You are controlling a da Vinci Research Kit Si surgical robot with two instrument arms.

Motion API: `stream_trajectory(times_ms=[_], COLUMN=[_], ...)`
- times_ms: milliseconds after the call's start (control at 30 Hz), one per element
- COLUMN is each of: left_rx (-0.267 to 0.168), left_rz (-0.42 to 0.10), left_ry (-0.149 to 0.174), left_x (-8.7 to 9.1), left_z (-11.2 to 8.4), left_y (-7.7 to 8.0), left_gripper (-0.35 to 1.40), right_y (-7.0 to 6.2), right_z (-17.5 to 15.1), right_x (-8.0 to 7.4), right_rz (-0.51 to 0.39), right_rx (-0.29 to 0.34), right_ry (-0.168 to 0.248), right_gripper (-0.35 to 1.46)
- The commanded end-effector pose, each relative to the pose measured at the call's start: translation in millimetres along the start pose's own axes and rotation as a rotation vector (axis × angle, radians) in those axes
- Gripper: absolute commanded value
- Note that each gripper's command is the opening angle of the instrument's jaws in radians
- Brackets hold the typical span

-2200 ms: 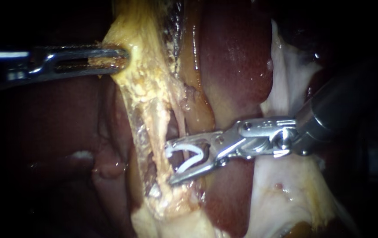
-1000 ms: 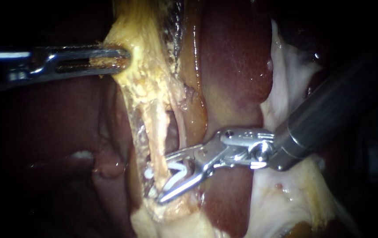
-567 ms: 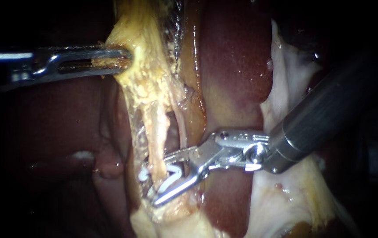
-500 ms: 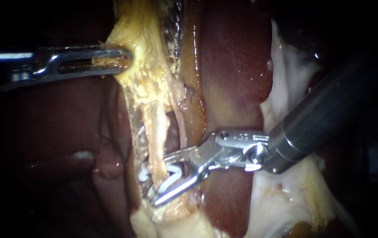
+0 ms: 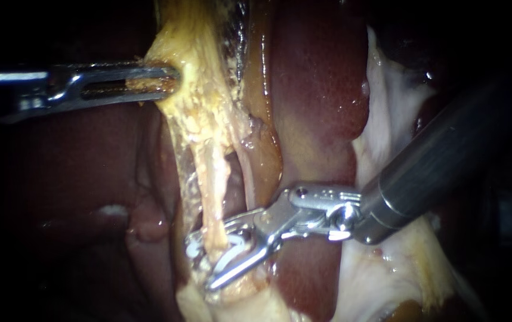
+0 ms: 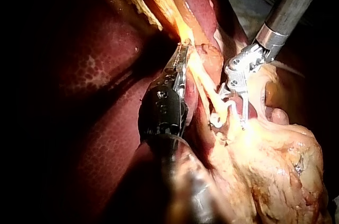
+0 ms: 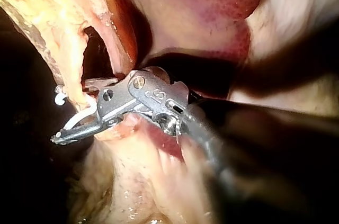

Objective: Clipping first clip left tube

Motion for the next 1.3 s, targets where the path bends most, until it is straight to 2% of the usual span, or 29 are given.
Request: stream_trajectory(times_ms=[33,200,900,1000,1033,1067,1133,1300], left_rx=[0.001,0.0,0.003,0.003,0.003,0.003,0.003,0.003], left_rz=[0.0,0.0,0.0,0.0,0.0,0.0,0.0,0.0], left_ry=[0.0,0.0,0.0,0.0,0.0,0.0,0.0,0.0], left_x=[0.0,0.0,0.1,0.1,0.1,0.1,0.1,0.1], left_z=[0.0,0.2,0.5,0.5,0.5,0.5,0.5,0.5], left_y=[0.0,-0.1,-0.3,-0.3,-0.3,-0.3,-0.3,-0.3], left_gripper=[-0.35,-0.35,-0.35,-0.35,-0.35,-0.35,-0.35,-0.35], right_y=[0.1,0.7,1.4,1.3,1.3,1.3,1.4,2.3], right_z=[0.0,0.1,-0.1,-0.3,-0.4,-0.6,-1.0,-2.1], right_x=[0.0,0.0,-0.5,-0.6,-0.7,-0.8,-1.0,-1.6], right_rz=[0.0,0.004,0.003,0.003,0.003,0.003,0.003,0.006], right_rx=[-0.007,-0.044,-0.053,-0.053,-0.061,-0.078,-0.09,-0.108], right_ry=[0.004,-0.018,-0.026,-0.026,-0.024,-0.018,-0.015,-0.015], right_gripper=[0.51,0.5,0.39,0.22,0.11,-0.11,-0.35,-0.35])
